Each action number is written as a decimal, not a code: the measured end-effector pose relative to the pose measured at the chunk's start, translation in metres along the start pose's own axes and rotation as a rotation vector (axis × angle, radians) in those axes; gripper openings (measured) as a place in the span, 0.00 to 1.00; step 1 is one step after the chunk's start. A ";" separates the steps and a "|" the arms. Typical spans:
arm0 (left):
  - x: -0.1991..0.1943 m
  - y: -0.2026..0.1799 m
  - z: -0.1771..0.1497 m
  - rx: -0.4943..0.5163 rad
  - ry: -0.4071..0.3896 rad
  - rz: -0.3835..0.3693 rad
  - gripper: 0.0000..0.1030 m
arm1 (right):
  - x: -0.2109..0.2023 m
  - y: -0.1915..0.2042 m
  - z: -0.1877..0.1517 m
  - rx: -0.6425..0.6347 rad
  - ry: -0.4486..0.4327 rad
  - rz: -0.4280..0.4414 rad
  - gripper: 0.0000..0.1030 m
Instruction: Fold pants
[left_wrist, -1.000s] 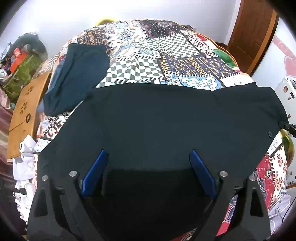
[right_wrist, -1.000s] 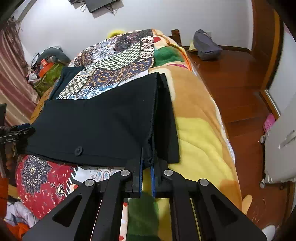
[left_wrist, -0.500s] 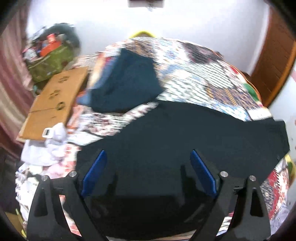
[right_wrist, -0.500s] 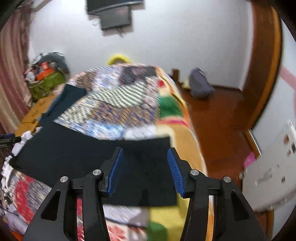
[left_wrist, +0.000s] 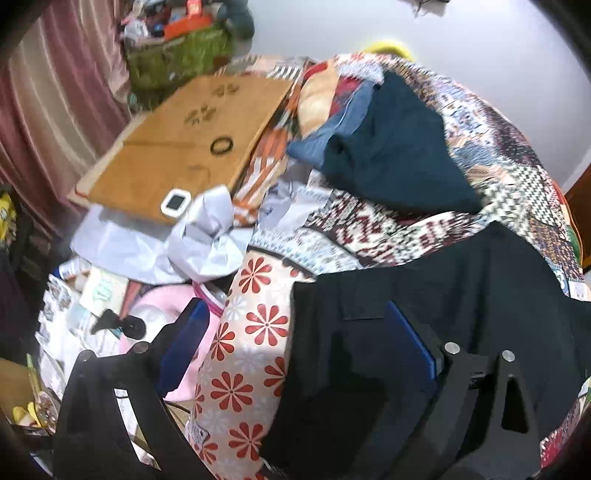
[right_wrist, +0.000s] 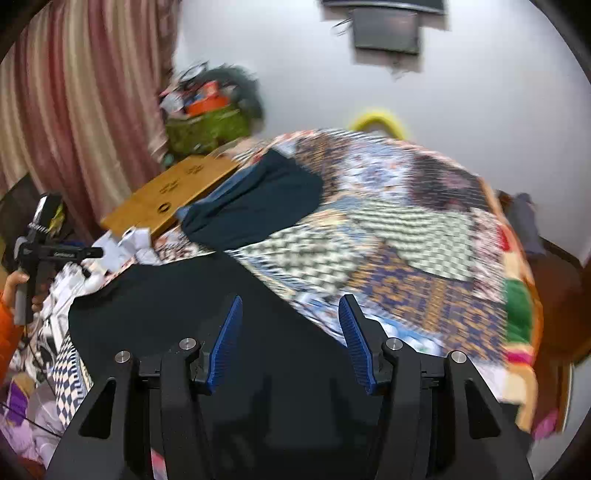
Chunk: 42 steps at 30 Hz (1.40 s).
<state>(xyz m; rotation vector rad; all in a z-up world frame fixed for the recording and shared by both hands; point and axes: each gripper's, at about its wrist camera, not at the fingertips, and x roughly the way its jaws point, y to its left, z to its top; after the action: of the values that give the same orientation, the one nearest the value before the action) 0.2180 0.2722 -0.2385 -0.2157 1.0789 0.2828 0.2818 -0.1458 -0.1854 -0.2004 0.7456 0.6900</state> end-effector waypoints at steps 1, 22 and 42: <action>0.007 0.000 -0.001 -0.002 0.015 -0.008 0.93 | 0.011 0.005 0.004 -0.013 0.014 0.015 0.49; 0.082 -0.017 -0.006 0.028 0.213 -0.295 0.43 | 0.198 0.066 0.051 -0.104 0.312 0.189 0.16; 0.012 0.000 -0.026 0.005 0.069 -0.024 0.65 | 0.114 0.068 0.047 -0.120 0.146 0.086 0.17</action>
<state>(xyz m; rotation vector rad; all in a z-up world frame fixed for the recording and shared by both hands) 0.2015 0.2655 -0.2606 -0.2354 1.1446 0.2526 0.3244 -0.0174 -0.2248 -0.3326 0.8564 0.8088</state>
